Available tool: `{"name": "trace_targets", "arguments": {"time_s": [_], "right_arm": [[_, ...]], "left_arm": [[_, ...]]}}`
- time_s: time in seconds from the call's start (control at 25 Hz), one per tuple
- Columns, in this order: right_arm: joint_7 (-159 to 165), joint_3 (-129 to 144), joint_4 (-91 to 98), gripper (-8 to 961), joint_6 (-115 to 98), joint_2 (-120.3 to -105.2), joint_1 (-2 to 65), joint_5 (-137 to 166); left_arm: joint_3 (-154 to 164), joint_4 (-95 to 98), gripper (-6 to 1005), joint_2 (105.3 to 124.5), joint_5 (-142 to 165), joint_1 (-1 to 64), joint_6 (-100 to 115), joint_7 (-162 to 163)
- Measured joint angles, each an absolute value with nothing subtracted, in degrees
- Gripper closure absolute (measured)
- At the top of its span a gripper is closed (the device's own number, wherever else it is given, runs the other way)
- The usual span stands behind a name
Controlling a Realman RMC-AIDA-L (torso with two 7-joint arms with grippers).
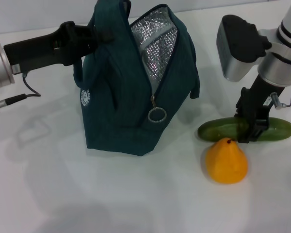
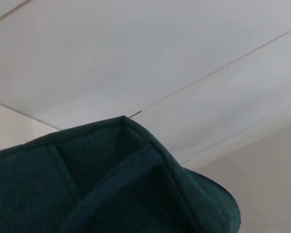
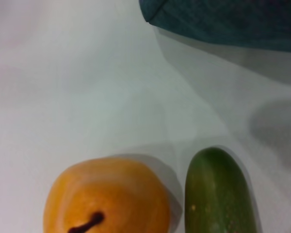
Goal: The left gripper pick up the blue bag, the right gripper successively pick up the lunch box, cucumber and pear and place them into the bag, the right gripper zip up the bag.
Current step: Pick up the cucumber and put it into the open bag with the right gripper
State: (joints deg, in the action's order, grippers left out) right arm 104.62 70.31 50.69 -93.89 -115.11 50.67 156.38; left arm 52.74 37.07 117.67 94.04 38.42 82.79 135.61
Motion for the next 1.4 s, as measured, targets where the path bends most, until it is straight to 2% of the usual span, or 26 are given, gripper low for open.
{"name": "trace_targets", "arguments": {"time_s": [0.28,0.44,0.6,0.76,0.96,1.04,1.12,1.16,1.2,1.4], "right_arm": [[104.8,60.6,51.1,383,-94.4,-113.65,50.0,155.8],[104.5,48.6,52.1,377,-94.5,-111.84,48.1,152.3],[104.5,41.3,55.5,372,-94.3,-110.36,43.8,142.8],[103.8,37.9,59.9,367,-93.3,-110.22,38.6,129.5],[96.6,37.5,59.8,360,-92.6,-110.96,33.1,107.6],[93.3,37.6,59.1,357,-92.6,-111.88,32.0,101.4],[89.7,37.6,58.2,354,-92.6,-113.42,31.5,97.2],[89.7,37.6,58.2,353,-92.6,-113.42,31.5,97.2],[85.4,37.7,57.3,352,-92.5,-114.94,31.4,93.4],[80.7,41.0,55.7,345,-92.6,-115.24,31.9,89.6]], "left_arm": [[52.7,36.9,946,117.62,94.0,37.8,82.8,135.6],[52.7,36.9,946,117.94,93.2,37.2,83.7,135.7],[52.7,36.7,946,118.1,90.5,36.8,86.4,135.9],[52.8,36.2,946,118.47,88.8,36.8,87.7,136.6],[52.8,34.6,946,118.89,88.4,37.1,88.7,136.8],[52.9,33.9,946,119.1,87.6,37.3,88.8,136.8],[53.0,33.4,946,119.2,86.8,37.4,89.0,136.8],[53.0,33.2,946,119.25,86.5,37.4,89.0,136.8],[53.1,32.8,946,119.37,86.0,37.4,89.2,136.8],[54.0,30.0,946,119.64,82.2,37.6,89.4,136.7]]}}
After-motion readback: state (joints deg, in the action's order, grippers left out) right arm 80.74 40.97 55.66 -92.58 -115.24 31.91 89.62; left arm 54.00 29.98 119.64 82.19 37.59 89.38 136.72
